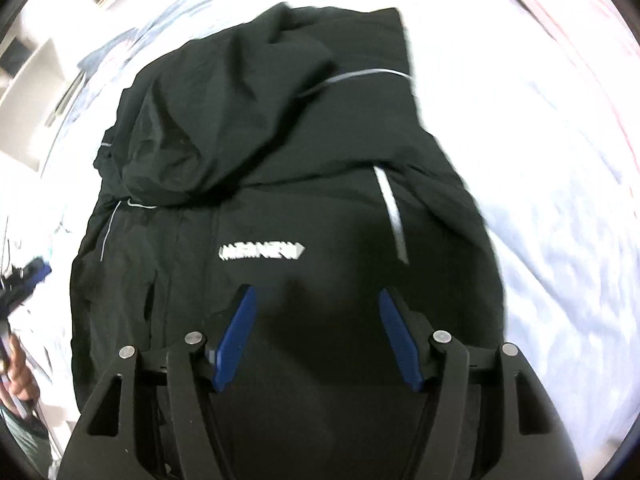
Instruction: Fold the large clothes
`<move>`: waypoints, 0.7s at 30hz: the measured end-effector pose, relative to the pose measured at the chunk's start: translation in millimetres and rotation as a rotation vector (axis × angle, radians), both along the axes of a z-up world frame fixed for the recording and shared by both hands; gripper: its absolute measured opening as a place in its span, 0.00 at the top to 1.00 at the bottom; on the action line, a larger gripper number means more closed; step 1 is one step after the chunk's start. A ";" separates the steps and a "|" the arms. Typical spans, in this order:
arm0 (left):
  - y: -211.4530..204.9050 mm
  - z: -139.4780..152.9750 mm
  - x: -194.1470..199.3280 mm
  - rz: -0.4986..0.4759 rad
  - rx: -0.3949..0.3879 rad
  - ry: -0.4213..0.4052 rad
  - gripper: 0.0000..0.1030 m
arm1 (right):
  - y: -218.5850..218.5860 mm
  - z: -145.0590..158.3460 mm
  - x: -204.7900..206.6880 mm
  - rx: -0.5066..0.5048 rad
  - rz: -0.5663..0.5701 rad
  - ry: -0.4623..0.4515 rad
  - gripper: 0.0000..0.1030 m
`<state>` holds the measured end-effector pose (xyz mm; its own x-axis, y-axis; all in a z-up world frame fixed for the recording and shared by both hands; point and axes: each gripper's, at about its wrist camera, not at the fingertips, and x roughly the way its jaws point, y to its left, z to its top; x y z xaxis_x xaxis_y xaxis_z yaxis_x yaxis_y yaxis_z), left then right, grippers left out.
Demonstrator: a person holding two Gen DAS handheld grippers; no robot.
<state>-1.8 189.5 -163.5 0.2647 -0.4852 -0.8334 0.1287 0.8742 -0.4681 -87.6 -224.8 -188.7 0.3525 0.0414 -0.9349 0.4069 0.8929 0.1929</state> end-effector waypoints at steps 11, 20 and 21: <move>74.5 -49.6 -67.0 0.051 0.060 0.171 0.55 | -0.1 0.1 -55.7 -0.021 -0.039 0.061 0.34; 85.3 -93.9 -99.4 0.032 -0.014 0.292 0.55 | -16.3 -12.7 -91.2 0.034 -0.117 0.114 0.34; 80.9 -93.9 -101.1 0.008 -0.031 0.302 0.55 | -18.5 -11.5 -93.3 0.036 -0.124 0.113 0.34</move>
<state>-102.9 270.4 -257.4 0.0105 -0.5107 -0.8597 -0.0271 0.8593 -0.5108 -180.8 -243.3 -200.3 0.2493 0.0387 -0.9677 0.5346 0.8277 0.1708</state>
